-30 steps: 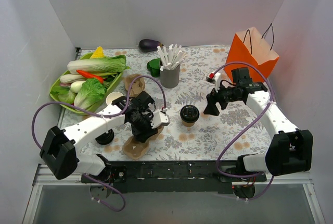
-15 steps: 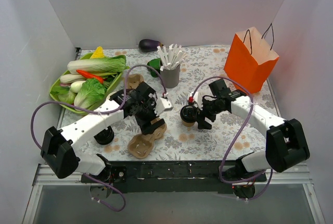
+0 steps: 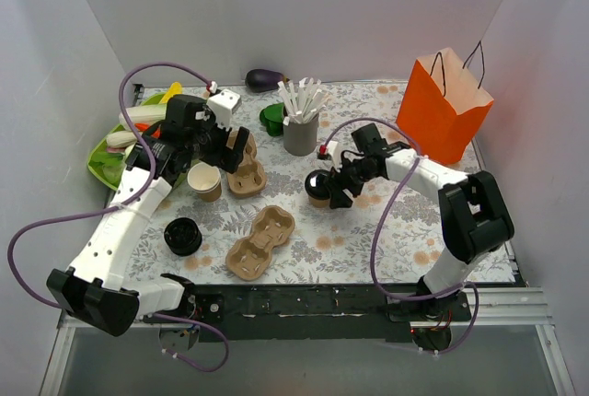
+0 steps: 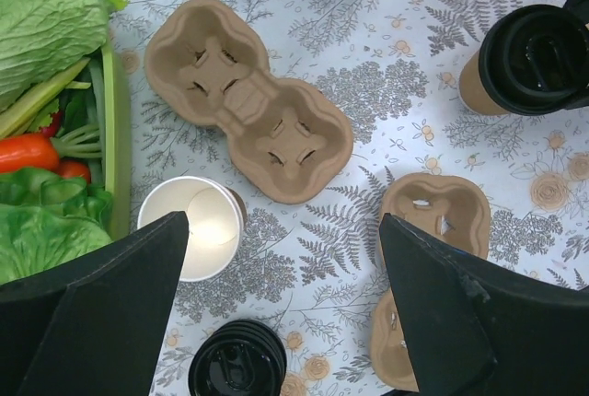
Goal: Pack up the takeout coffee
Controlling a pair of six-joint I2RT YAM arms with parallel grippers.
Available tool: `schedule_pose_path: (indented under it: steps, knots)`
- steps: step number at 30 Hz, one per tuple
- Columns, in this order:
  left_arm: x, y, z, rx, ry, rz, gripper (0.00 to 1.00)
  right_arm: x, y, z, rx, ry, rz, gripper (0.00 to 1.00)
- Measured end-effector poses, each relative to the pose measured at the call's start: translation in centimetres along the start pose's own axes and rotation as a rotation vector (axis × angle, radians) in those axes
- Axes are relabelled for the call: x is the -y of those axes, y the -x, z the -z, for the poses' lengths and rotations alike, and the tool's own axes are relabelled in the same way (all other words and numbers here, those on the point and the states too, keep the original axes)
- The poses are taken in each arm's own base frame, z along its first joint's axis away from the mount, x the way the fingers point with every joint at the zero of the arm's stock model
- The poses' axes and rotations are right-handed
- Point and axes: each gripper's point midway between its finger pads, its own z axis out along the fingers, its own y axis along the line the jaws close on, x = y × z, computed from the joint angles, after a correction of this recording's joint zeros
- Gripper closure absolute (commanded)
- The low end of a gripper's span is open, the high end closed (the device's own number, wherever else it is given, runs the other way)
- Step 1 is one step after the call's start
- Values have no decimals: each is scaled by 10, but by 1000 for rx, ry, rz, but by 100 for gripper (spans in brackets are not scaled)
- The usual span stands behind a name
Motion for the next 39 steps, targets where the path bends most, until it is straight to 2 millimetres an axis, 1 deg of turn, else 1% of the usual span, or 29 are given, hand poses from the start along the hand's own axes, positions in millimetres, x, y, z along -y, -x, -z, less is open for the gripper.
schedule_pose_path:
  steps: [3, 6, 12, 14, 16, 19, 20, 23, 24, 26, 27, 28, 29, 31, 35, 36, 39]
  knots:
    - [-8, -2, 1, -5, 27, 21, 14, 4, 21, -13, 30, 27, 1, 27]
    - [-15, -5, 2, -15, 53, 31, 12, 6, 44, -30, 54, 59, 10, 29]
    - [-23, -10, 3, -34, 82, 55, 12, 16, 81, -66, 78, 88, 26, 32]
    - [-26, -11, 2, -38, 88, 62, 12, 20, 90, -76, 78, 88, 38, 32]
    - [-29, -12, 1, -42, 96, 75, 12, 24, 99, -85, 81, 80, 48, 28]
    - [-32, -13, -1, -47, 92, 92, 12, 27, 105, -90, 81, 70, 54, 23]
    - [-32, -14, -3, -49, 84, 101, 12, 28, 104, -90, 76, 65, 54, 22]
    - [-33, -12, -8, -53, 55, 122, 12, 29, 100, -82, 59, 37, 64, 19]
    - [-33, -9, -9, -48, 40, 131, 12, 28, 96, -76, 54, 24, 70, 18]
    - [-33, 0, -14, -26, 14, 142, 12, 19, 82, -56, 36, 9, 66, 18]
    - [-32, 5, -15, -12, -2, 147, 12, 14, 75, -39, 31, -3, 61, 19]
    - [-32, 10, -17, 0, -17, 151, 12, 12, 70, -25, 32, -16, 53, 20]
    - [-31, 16, -19, 12, -32, 156, 12, 11, 67, -6, 40, -37, 43, 20]
    - [-28, 31, -24, 40, -72, 159, 12, 18, 69, 38, 85, -109, 26, 23]
    - [-22, 56, -35, 85, -149, 160, 12, 38, 81, 129, 210, -311, 32, 24]
    - [-20, 60, -37, 95, -165, 162, 12, 38, 87, 150, 236, -366, 50, 24]
    - [-16, 68, -43, 109, -203, 169, 12, 31, 103, 198, 317, -508, 119, 26]
